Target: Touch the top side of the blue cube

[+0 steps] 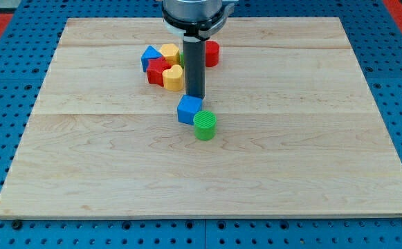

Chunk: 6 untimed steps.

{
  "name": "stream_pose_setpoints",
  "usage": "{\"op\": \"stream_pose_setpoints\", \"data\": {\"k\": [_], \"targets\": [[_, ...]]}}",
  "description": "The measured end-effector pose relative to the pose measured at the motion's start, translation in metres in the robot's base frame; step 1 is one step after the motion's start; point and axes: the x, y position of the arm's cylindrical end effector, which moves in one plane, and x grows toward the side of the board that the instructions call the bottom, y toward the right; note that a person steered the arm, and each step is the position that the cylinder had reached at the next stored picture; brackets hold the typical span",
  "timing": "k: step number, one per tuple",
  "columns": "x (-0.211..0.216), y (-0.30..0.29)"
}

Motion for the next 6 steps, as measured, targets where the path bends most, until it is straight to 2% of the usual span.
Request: {"op": "stream_pose_setpoints", "data": {"k": [4, 6], "targets": [[0.005, -0.072], [0.006, -0.063]]}}
